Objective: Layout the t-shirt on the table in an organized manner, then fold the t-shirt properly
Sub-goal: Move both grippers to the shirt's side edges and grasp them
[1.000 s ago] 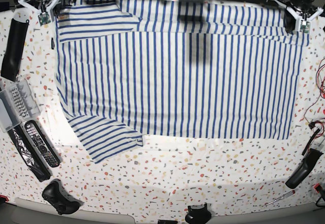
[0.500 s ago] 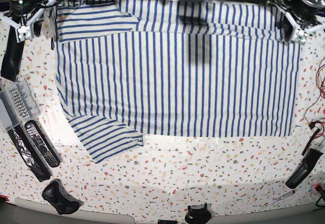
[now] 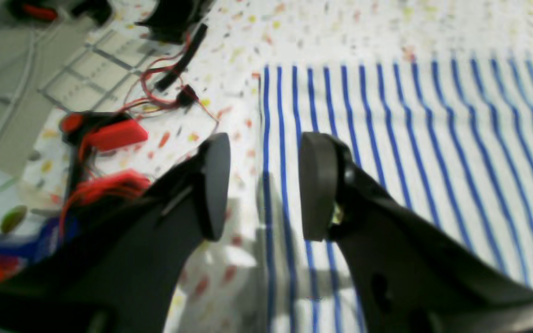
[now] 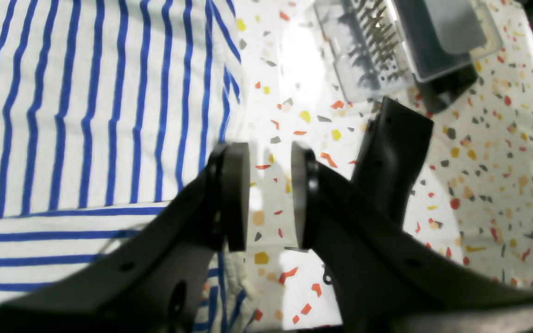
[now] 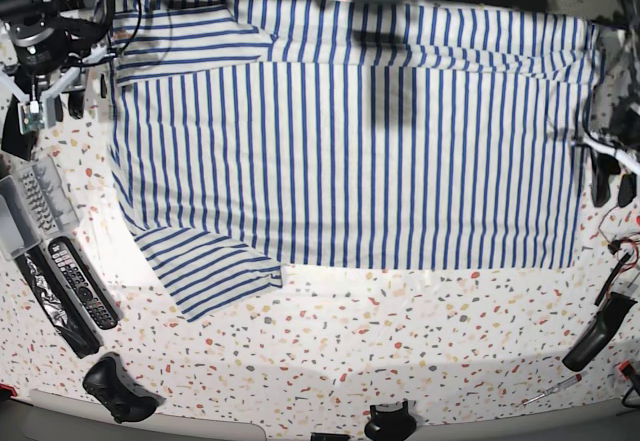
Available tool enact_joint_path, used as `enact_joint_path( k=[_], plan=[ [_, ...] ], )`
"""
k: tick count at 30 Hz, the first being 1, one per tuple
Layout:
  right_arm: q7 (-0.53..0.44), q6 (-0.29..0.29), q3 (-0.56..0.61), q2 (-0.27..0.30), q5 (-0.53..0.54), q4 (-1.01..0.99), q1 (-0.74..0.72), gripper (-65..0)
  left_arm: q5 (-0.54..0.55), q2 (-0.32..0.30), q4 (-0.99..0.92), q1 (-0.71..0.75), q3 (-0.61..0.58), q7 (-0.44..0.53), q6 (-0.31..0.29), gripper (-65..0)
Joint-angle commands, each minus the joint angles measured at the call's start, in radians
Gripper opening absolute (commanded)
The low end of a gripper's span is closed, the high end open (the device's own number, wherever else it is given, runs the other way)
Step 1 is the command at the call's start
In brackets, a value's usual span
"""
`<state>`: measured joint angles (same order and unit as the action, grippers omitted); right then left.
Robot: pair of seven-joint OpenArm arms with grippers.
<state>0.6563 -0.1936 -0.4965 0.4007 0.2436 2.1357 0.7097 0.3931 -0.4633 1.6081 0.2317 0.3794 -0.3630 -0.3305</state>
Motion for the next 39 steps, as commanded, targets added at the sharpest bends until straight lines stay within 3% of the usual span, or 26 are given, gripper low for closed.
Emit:
enact_joint_path(
  k=[1,9,18,20,22,26,30,32,34,36,37,39],
  plan=[
    [-0.019,-0.005,-0.007,0.012,0.003,0.017,-0.006,-49.4,0.040,-0.017,-0.038,-0.050,0.001,0.026,-0.018,-41.9],
    [-0.019,-0.009,-0.007,0.012,0.003,0.017,-0.014,-49.4,0.071,-0.056,-0.548,-0.403,-0.123,0.027,-0.121,-41.9],
    [0.024,-0.009,-0.007,0.011,0.004,0.017,-0.014,-49.4,-0.037,-0.069,-0.961,-0.690,-0.266,0.097,-0.130,-41.9],
    [0.028,-0.009,-0.007,0.011,0.004,0.017,-0.014,-49.4,-0.037,-0.069,-1.040,-0.722,-0.282,0.150,-0.130,-41.9],
    [0.028,-0.009,-0.007,0.011,0.003,0.017,-0.014,-49.4,-0.037,-0.066,-1.096,-0.742,-0.300,0.204,-0.130,-41.9],
    [0.027,-0.009,-0.007,0.011,0.004,0.017,-0.014,-49.4,-0.037,-0.060,-1.120,-0.750,-0.352,0.210,-0.135,-41.9],
    [0.026,-0.009,-0.007,0.012,0.003,0.017,-0.014,-49.4,-0.037,-0.046,-1.119,-0.747,-0.386,0.195,-0.222,-41.9],
    [0.026,-0.009,-0.007,0.012,0.003,0.017,-0.014,-49.4,-0.037,-0.037,-1.119,-0.747,-0.389,0.193,-0.222,-42.0],
    [0.025,-0.009,-0.007,0.012,0.003,0.017,-0.014,-49.4,-0.037,-0.035,-1.119,-0.748,-0.389,0.192,-0.222,-45.9],
    [-0.004,-0.008,-0.007,0.012,0.003,0.017,-0.014,-49.4,-0.037,-0.036,-1.118,-0.747,-0.389,0.191,-0.223,-57.1],
    [-0.048,-0.008,-0.007,0.012,0.003,0.017,-0.014,-49.4,-0.037,-0.037,-1.118,-0.747,-0.389,0.191,-0.223,-63.8],
    [-0.186,-0.008,-0.007,0.012,0.003,0.017,-0.015,-49.4,-0.037,-0.036,-1.118,-0.748,-0.389,0.194,-0.220,-65.0]
  ],
)
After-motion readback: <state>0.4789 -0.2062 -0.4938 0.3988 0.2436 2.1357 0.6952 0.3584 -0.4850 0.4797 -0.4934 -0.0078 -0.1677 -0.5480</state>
